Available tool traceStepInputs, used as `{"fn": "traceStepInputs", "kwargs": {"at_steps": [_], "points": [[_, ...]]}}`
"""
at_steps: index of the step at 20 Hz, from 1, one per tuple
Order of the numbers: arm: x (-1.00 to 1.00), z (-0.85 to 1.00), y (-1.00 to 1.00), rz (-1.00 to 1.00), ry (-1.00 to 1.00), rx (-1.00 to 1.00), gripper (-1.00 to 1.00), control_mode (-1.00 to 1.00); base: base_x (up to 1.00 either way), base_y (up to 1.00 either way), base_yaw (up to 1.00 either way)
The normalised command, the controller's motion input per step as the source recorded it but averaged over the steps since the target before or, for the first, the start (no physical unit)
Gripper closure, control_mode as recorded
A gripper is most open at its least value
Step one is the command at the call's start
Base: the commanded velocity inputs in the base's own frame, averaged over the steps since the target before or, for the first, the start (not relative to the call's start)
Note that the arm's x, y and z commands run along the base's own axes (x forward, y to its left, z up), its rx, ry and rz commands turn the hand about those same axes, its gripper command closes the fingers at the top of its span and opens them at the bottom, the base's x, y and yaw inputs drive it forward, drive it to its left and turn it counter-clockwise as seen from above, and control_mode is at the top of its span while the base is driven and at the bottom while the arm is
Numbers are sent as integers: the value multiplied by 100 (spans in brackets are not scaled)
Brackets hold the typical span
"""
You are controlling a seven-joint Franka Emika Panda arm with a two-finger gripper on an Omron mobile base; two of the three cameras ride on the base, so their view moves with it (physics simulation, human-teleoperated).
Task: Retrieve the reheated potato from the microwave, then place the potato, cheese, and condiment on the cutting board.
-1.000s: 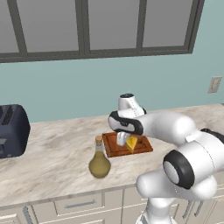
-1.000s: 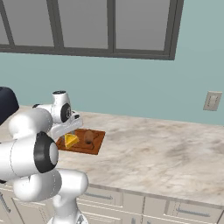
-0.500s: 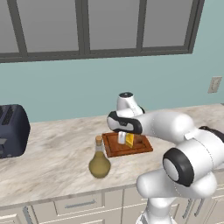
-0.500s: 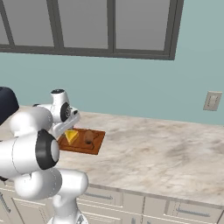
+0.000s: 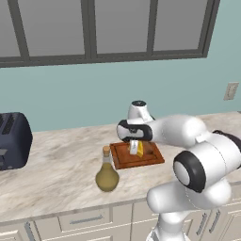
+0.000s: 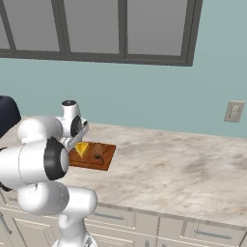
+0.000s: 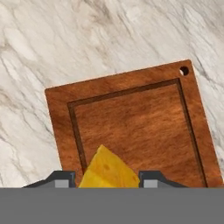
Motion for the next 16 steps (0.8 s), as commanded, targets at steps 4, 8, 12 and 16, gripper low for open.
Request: {"fn": "traceStepInputs", "kwargs": {"at_steps": [4, 8, 12, 16], "points": [[28, -7, 2, 12, -1, 2, 100, -100, 0, 0, 0], [26, -16, 5, 11, 0, 2, 100, -100, 0, 0, 0], [11, -20, 0, 11, 0, 0, 100, -100, 0, 0, 0], [1, -23, 1, 11, 0, 0, 100, -100, 0, 0, 0]]}}
